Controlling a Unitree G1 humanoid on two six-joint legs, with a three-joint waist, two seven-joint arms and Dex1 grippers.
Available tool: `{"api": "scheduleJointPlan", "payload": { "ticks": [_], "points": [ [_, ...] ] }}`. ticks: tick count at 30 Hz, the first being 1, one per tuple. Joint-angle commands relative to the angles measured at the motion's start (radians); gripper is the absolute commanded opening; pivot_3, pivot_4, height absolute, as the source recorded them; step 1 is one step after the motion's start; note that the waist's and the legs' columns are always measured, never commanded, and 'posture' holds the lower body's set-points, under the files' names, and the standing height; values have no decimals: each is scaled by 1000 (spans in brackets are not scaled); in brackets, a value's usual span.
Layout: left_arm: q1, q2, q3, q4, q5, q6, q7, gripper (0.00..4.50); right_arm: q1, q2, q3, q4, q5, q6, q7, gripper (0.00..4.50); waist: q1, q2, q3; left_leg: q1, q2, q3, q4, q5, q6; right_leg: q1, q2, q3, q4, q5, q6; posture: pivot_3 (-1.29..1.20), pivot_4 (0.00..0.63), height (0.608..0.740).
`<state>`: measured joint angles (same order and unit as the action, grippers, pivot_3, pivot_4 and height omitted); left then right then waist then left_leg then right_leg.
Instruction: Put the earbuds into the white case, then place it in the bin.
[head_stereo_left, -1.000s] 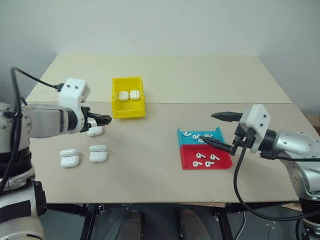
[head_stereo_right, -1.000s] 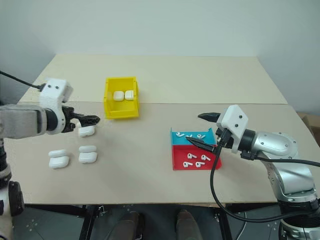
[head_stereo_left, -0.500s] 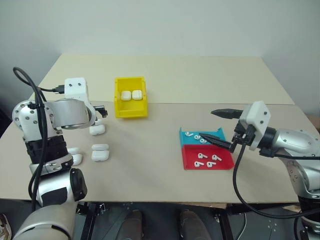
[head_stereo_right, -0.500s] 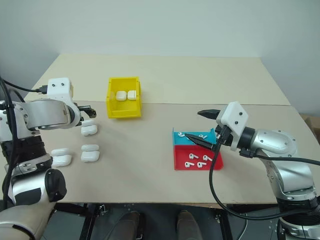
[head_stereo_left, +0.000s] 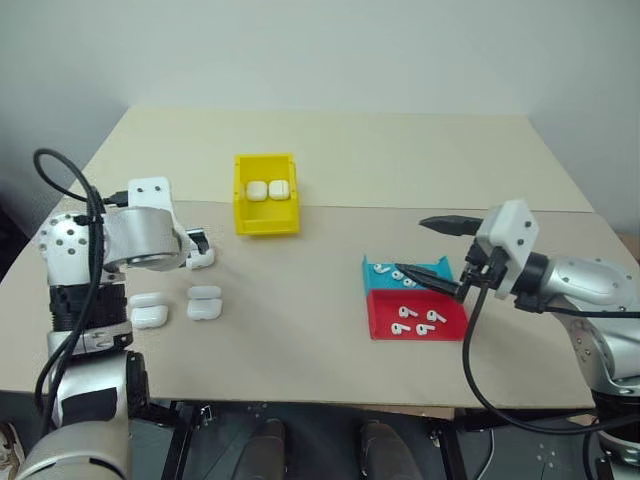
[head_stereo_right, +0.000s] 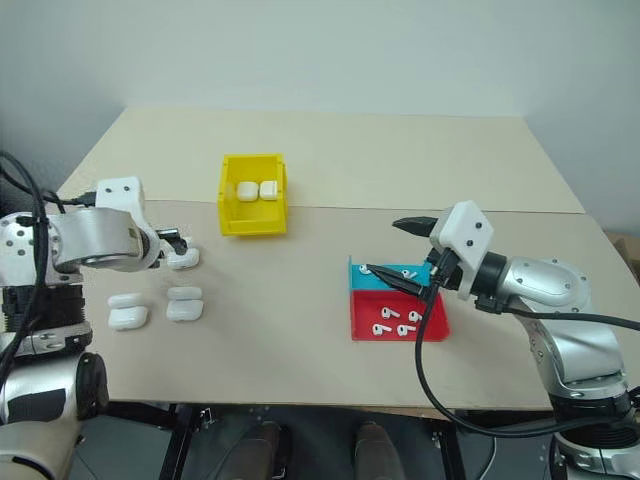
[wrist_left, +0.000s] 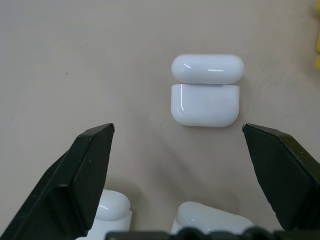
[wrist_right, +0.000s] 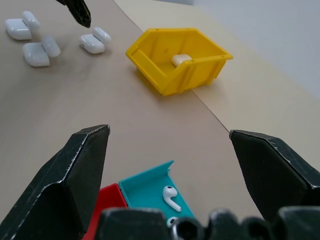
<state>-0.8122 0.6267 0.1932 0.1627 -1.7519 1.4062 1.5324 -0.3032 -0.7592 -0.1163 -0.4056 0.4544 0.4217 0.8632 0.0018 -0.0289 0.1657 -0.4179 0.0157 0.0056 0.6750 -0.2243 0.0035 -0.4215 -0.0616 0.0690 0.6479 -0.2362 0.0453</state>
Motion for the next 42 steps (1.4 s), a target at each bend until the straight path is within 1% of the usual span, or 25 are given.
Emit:
{"api": "scheduleJointPlan", "payload": {
  "ticks": [1,5,9,13,20,27,34,38,42],
  "points": [
    [-1,30,-34,13,-24,-66,8,4467,-7,3,-11,-43,15,3,-13,4476,1,0,0,0,0,0,0,0,0,0,0,0,0,0,0,0,150,740],
    [-10,37,-54,57,15,-93,-35,4467,-6,6,-10,-46,14,2,-18,4476,1,0,0,0,0,0,0,0,0,0,0,0,0,0,0,0,150,740],
    [-43,22,-57,123,60,-106,-82,4467,-8,11,-9,-50,15,1,-25,4476,2,0,0,0,0,1,0,0,0,0,0,0,-1,0,0,0,150,740],
    [-82,3,-57,188,145,-93,-159,4467,-7,13,-6,-50,14,-4,-27,4476,5,0,0,0,-1,1,0,0,0,0,0,0,-1,0,0,0,150,740],
    [-174,-27,-37,327,362,-63,-325,4467,-4,24,-4,-51,9,-10,-29,4476,5,0,0,0,-1,7,0,0,0,1,1,-1,-1,0,0,0,150,740],
    [-265,-65,-10,446,595,-36,-496,4467,-3,34,1,-47,4,-18,-35,4476,4,0,0,-1,-1,8,0,0,0,0,1,-1,-2,0,0,0,150,740],
    [-292,-106,65,483,780,31,-608,4467,5,43,3,-51,1,-21,-47,4476,-1,0,0,-2,-1,8,0,0,0,0,1,-1,-2,0,0,0,150,740],
    [-310,-124,114,522,889,30,-670,4467,8,48,6,-56,0,-19,-52,4476,-4,0,0,-2,-1,7,0,0,0,0,1,-2,-2,0,0,0,150,740],
    [-322,-137,127,539,989,30,-749,4467,6,50,7,-57,1,-16,-56,4476,-7,0,0,-2,-1,7,0,0,0,0,1,-2,-2,0,0,0,150,740]
  ]
}}
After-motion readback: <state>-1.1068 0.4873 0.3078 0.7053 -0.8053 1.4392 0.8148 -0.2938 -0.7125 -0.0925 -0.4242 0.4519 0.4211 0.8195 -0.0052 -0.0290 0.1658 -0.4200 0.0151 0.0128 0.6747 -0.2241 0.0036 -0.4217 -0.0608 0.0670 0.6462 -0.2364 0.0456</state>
